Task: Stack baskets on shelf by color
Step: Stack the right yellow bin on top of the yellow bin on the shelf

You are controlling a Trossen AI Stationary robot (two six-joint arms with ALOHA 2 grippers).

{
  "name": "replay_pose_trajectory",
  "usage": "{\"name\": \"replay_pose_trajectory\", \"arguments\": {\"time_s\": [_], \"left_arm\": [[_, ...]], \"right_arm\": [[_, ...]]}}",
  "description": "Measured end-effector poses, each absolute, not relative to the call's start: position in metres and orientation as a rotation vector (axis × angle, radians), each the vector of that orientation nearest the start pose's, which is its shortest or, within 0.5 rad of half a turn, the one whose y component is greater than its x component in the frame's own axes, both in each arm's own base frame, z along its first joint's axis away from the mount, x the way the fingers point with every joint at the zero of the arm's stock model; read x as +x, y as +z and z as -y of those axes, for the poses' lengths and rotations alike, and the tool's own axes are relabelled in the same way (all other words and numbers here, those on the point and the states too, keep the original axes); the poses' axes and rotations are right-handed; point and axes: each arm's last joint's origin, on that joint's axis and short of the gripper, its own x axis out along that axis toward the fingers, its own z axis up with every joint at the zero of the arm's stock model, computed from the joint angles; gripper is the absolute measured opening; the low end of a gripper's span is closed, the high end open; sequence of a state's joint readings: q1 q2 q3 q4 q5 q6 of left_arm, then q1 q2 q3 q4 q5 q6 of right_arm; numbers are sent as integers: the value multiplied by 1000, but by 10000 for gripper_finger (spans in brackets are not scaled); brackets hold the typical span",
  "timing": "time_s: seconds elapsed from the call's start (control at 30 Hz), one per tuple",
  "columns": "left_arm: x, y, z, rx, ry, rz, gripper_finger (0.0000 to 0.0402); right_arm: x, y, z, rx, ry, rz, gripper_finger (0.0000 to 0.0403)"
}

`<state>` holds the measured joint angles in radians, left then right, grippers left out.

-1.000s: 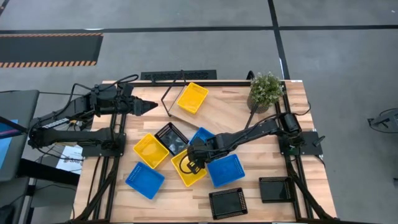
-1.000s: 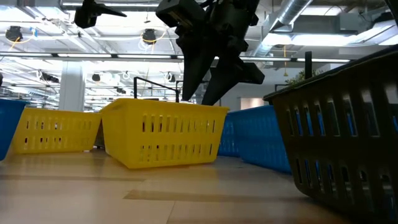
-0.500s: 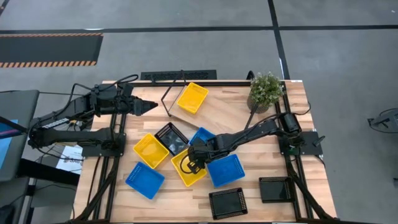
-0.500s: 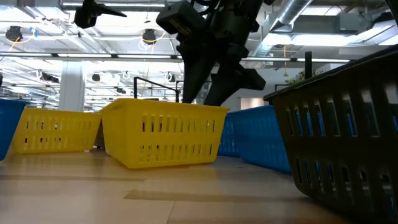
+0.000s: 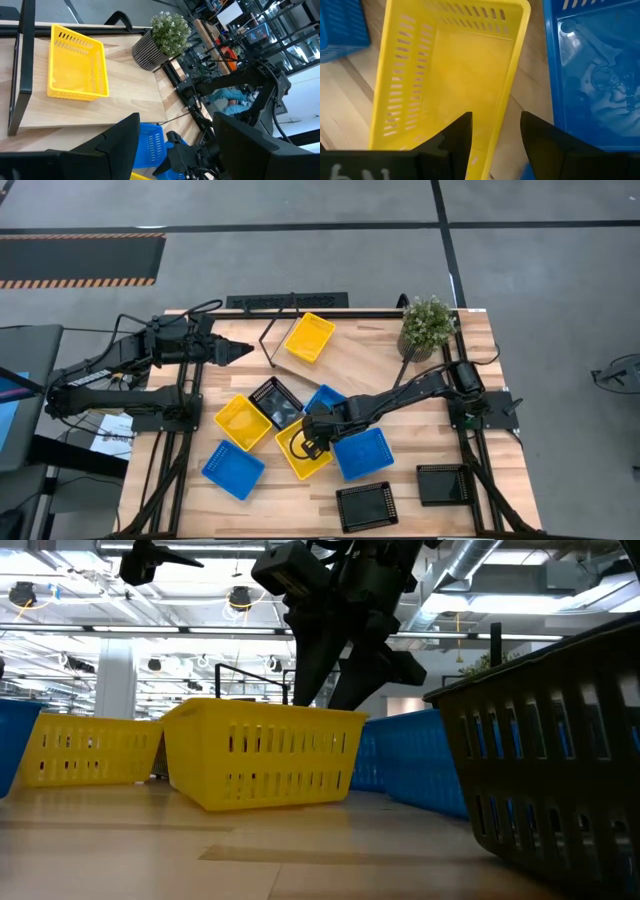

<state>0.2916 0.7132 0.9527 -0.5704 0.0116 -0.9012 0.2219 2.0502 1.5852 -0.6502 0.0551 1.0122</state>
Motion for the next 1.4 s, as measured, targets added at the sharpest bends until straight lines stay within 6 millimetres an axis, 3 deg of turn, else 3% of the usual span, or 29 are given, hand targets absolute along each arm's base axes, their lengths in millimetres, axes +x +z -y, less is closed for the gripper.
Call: {"name": "replay_pose_trajectory", "arguments": {"time_s": [0.8,1.1,1.4], "left_arm": [[130,361,-39,-936,408,-181,238],[130,361,-39,-936,407,-178,238],[130,362,-39,-932,423,-169,238]], "right_arm": [[420,195,-93,737,-433,-1054,192],[430,169,-97,779,-394,-1095,192],[428,174,-96,792,-404,-1096,191]]}}
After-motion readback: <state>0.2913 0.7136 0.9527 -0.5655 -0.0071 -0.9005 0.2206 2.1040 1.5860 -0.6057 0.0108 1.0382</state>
